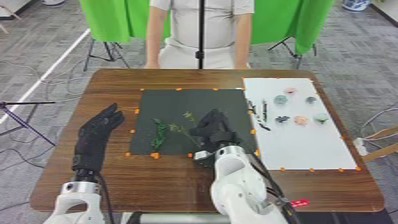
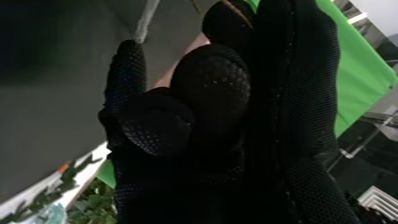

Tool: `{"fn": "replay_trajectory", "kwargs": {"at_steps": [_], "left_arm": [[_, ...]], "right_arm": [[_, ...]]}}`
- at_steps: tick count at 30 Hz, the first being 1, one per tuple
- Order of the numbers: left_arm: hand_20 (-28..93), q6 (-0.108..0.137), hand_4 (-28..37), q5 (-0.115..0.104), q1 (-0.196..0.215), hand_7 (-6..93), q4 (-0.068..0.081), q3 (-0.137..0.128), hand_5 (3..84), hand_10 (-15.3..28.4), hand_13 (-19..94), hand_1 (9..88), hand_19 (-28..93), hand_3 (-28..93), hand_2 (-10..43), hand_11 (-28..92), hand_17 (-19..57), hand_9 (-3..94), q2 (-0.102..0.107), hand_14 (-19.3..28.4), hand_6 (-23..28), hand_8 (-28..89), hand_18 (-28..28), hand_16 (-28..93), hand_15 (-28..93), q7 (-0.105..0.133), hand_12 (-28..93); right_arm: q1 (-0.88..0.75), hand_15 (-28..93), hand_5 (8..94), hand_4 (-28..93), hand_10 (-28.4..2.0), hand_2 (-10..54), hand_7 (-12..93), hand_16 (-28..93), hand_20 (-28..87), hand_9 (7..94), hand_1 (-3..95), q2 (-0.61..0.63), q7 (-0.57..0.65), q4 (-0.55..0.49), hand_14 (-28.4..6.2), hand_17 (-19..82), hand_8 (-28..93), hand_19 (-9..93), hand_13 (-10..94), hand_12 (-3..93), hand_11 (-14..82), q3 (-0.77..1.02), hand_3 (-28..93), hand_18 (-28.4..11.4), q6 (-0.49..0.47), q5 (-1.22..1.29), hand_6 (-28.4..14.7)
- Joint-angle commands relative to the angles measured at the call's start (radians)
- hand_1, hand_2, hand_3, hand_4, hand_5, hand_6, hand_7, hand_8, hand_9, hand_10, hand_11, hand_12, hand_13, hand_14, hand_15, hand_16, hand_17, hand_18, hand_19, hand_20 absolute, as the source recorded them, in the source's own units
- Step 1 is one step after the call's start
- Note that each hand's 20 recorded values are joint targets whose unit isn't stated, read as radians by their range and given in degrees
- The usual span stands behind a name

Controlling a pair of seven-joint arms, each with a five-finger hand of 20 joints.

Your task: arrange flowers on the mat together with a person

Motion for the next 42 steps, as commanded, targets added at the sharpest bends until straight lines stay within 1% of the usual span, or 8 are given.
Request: {"fn": "replay_trajectory", "kwargs": {"at_steps": [1,7,12,13,20,26,33,42], "left_arm": [[18,0.005,-15.8,0.003,0.009,5.9,-0.003,0.007,43.7,12.4,34,28.2,2,64,-7.5,15,6.4,40.6,0.002,15.1,5.1,-5,8.5,4,11,-0.014,17],[18,0.001,-15.8,0.005,0.008,5.9,-0.001,0.008,43.7,12.3,34,28.2,2,64,-7.7,15,6.2,40.6,-0.002,15.1,5.1,-5,8.5,4,11,-0.015,17],[18,0.006,-15.9,0.005,0.003,5.9,-0.002,0.013,43.7,12.3,34,28.3,2,64,-7.7,15,6.2,40.6,0.002,15.1,5.1,-5,8.5,4,11,-0.017,17],[18,0.001,-15.9,0.005,-0.003,5.9,0.002,0.015,43.6,12.3,34,28.3,2,64,-7.7,15,6.2,40.6,0.003,15.1,5.1,-5,8.5,4,11,-0.018,17],[18,-0.009,-15.9,0.009,-0.013,5.9,0.006,0.024,43.5,12.3,34,28.6,2,64,-7.8,15,6.2,40.5,0.002,15.0,5.0,-5,8.6,4,11,-0.019,17],[18,-0.004,-15.8,0.008,-0.013,5.9,0.005,0.023,43.5,12.3,34,28.7,2,64,-7.7,15,6.0,40.5,0.005,15.0,5.0,-5,8.7,4,11,-0.019,17],[18,-0.011,-15.7,0.010,-0.016,5.9,0.007,0.024,43.6,12.3,34,28.6,2,64,-7.8,15,6.0,40.6,0.001,14.9,5.1,-5,8.7,4,11,-0.019,17],[18,-0.015,-15.8,0.011,-0.020,5.9,0.008,0.024,43.5,12.3,34,28.6,2,64,-7.9,15,5.9,40.6,0.000,15.0,5.0,-5,8.9,4,11,-0.022,17]], "right_arm": [[0.017,70,89.6,45,-10.6,-9.5,25,35,41,92.9,87.6,-0.032,0.006,0.039,-12.7,34,7,64,78,28.4,45.9,-0.023,-28,-18.6,0.013,-0.012,1.0],[0.020,68,88.7,44,-10.4,-9.5,26,34,41,92.9,86.3,-0.036,-0.002,0.062,-11.8,34,8,64,79,27.1,44.4,-0.023,-28,-18.7,0.024,-0.014,1.3],[0.017,67,88.6,42,-10.2,-9.5,27,33,41,93.1,86.1,-0.035,-0.019,0.070,-11.5,34,8,64,79,26.4,43.6,-0.026,-28,-18.7,0.022,-0.023,1.3],[0.019,67,88.6,42,-10.1,-9.5,27,33,41,93.1,86.0,-0.035,-0.018,0.073,-11.5,34,8,64,79,26.4,43.5,-0.026,-28,-18.7,0.023,-0.022,1.3],[0.009,66,87.9,38,-10.3,-9.5,27,32,40,92.8,84.0,-0.030,-0.028,0.068,-11.4,34,8,64,79,26.0,42.5,-0.031,-28,-18.7,0.021,-0.006,1.2],[0.020,65,87.4,35,-10.3,-9.5,26,32,40,92.7,82.3,-0.038,-0.038,0.082,-11.3,34,8,64,79,25.5,41.6,-0.031,-28,-18.7,0.015,0.013,1.0],[0.002,64,87.2,33,-10.5,-9.5,25,31,40,92.9,80.0,-0.024,-0.049,0.069,-11.3,34,8,63,79,25.1,40.2,-0.038,-28,-18.7,0.022,0.013,0.6],[0.016,63,86.5,39,-10.8,-9.5,23,32,40,92.7,72.8,-0.035,-0.064,0.085,-11.9,33,5,63,79,25.5,39.3,-0.025,-28,-18.9,0.008,0.016,0.6]]}}
